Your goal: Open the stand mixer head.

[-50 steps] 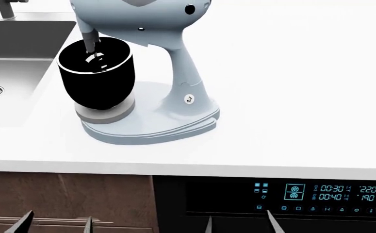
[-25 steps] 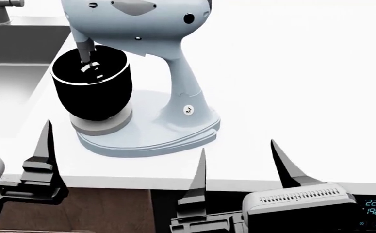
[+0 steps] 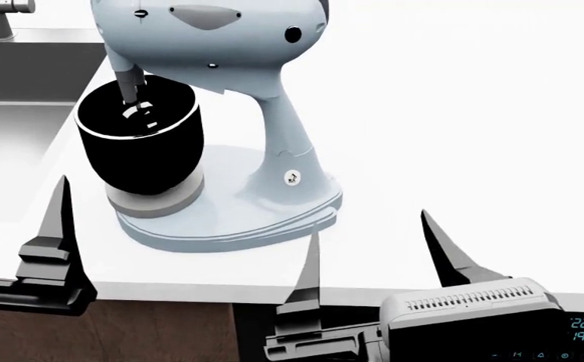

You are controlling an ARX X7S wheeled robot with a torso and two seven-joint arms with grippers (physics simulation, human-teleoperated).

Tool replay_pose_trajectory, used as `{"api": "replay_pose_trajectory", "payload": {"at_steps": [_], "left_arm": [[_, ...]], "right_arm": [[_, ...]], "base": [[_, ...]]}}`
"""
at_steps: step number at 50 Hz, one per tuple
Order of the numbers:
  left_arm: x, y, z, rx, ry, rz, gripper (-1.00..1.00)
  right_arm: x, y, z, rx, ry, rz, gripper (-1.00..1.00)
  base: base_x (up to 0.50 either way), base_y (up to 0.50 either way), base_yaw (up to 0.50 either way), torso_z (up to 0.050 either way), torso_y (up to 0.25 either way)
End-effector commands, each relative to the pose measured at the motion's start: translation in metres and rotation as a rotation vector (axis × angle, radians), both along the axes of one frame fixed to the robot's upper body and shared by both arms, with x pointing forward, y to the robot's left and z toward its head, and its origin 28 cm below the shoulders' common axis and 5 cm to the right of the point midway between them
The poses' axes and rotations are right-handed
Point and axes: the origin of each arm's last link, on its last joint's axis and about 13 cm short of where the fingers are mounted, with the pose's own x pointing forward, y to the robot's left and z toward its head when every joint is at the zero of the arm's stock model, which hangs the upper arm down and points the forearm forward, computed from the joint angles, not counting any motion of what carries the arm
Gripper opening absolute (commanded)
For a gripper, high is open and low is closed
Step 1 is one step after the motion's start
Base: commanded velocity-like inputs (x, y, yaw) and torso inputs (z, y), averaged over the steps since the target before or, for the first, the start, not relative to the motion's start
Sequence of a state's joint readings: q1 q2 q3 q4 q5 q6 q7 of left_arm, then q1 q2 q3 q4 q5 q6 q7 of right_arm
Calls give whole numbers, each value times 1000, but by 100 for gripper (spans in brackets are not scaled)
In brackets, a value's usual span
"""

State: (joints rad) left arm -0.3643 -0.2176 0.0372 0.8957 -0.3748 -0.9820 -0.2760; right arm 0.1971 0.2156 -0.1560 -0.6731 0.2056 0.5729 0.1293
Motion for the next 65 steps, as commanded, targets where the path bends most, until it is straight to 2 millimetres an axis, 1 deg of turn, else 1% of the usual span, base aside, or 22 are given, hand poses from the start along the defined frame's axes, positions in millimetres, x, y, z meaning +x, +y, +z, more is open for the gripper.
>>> {"api": "replay_pose_trajectory", "payload": {"at_steps": [1, 3, 5, 8, 11, 12, 20, 30, 33, 36, 37, 38, 39, 43, 46, 47, 48, 49, 50, 54, 61, 65], "left_arm": [[-2, 0, 0, 0, -3, -1, 100], [-1, 0, 1, 0, -2, -3, 100], [-1, 0, 0, -2, 0, -6, 100], [1, 0, -1, 0, 5, -7, 100], [1, 0, -1, -2, 6, -5, 100], [0, 0, -1, 0, 5, -7, 100], [2, 2, -1, -3, 9, -2, 100], [6, 2, -6, 3, 21, 7, 100], [7, 2, -6, 4, 22, 11, 100], [11, 2, -9, 4, 30, 12, 100], [12, 1, -9, 6, 30, 11, 100], [13, 1, -9, 2, 31, 10, 100], [14, 1, -11, 4, 34, 7, 100], [13, 2, -10, 4, 31, 12, 100], [13, 2, -8, 3, 27, 9, 100], [14, 2, -8, 2, 24, 10, 100], [14, 2, -8, 1, 23, 9, 100], [14, 2, -8, 2, 22, 9, 100], [15, 2, -9, 3, 23, 9, 100], [15, 2, -8, 2, 19, 12, 100], [13, 2, -7, 1, 12, 12, 100], [12, 3, -6, -2, 10, 15, 100]], "right_arm": [[1, 0, -3, -32, 28, -28, 100], [5, -1, -3, -5, 69, 4, 100], [9, -3, -4, -92, 67, 2, 100], [20, -9, -3, -40, 111, 8, 100], [32, -11, -4, -53, 154, 109, 100], [38, -11, -4, -37, 176, 109, -100], [74, -6, -11, -89, 289, 255, -100], [115, 5, -10, -140, 310, 331, -100], [129, 4, 3, -66, 285, 299, -100], [135, 7, -2, -83, 291, 296, -100], [140, 9, -1, 67, 386, 339, -100], [144, 11, 0, -16, 307, 321, -100], [150, 12, 0, 3, 338, 319, -100], [155, 14, -2, -35, 349, 334, -100], [155, 16, -12, 36, 422, 347, -100], [156, 16, -16, -59, 389, 326, -100], [155, 17, -16, 24, 434, 369, -100], [156, 17, -16, -22, 394, 314, -100], [156, 18, -16, 29, 426, 355, -100], [158, 19, -22, -26, 446, 372, -100], [167, 16, -16, -18, 405, 314, -100], [175, 14, -22, -7, 427, 269, -100]], "base": [[0, 0, 0, 0, 0], [0, 0, 0, 0, 0], [0, 0, 0, 0, 0], [0, 0, 0, 0, 0], [0, 0, 0, 0, 0], [0, 0, 0, 0, 0], [0, 0, 0, 0, 0], [0, 0, 0, 0, 0], [0, 0, 0, 0, 0], [0, 0, 0, 0, 0], [0, 0, 0, 0, 0], [0, 0, 0, 0, 0], [0, 0, 0, 0, 0], [0, 0, 0, 0, 0], [0, 0, 0, 0, 0], [0, 0, 0, 0, 0], [0, 0, 0, 0, 0], [0, 0, 0, 0, 0], [0, 0, 0, 0, 0], [0, 0, 0, 0, 0], [0, 0, 0, 0, 0], [0, 0, 0, 0, 0]]}}
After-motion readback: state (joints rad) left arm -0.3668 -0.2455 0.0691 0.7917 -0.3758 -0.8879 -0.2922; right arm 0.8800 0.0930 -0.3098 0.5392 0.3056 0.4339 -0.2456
